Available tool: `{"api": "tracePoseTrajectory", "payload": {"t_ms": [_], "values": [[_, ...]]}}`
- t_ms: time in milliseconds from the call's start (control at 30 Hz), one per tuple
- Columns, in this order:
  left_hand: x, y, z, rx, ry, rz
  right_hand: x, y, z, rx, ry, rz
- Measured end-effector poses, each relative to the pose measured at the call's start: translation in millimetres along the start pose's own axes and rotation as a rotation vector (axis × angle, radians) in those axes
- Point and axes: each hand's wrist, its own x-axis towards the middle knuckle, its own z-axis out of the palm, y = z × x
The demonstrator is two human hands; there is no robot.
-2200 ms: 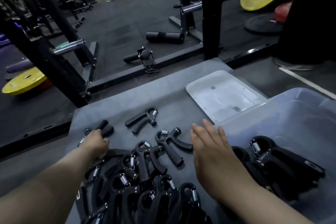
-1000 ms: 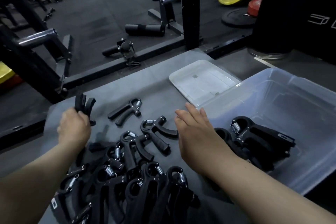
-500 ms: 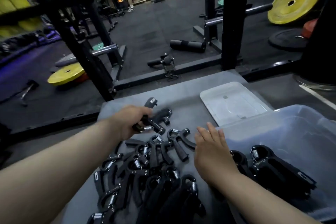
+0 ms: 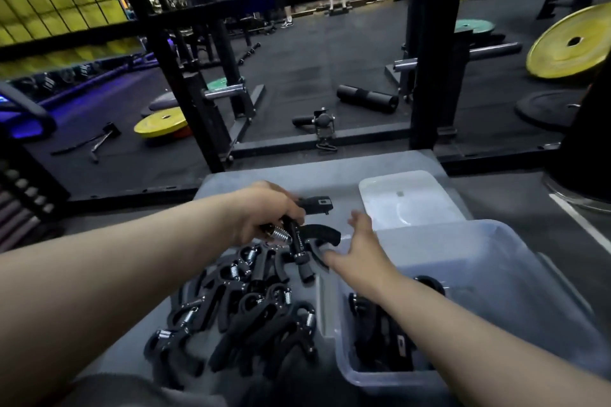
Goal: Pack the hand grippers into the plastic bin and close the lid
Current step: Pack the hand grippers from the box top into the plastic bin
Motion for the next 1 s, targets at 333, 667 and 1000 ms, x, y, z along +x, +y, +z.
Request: {"api": "tracePoseTrajectory", "payload": {"t_ms": [333,667,1000], "values": [[-15.5,7.5,94.0,-0.011,-0.144,0.098,-7.4,17.3,-103.3,-0.607,-0.265,-0.163],[32.2,-55.4,93.8,1.107,-0.230,0.497,-39.8,70.7,-133.6,-0.227,-0.326,0.520],[30.2,-57.2,96.5,1.285,-0.241,0.573,-28.3,67.5,-60.2,-0.279,-0.354,0.589]]}}
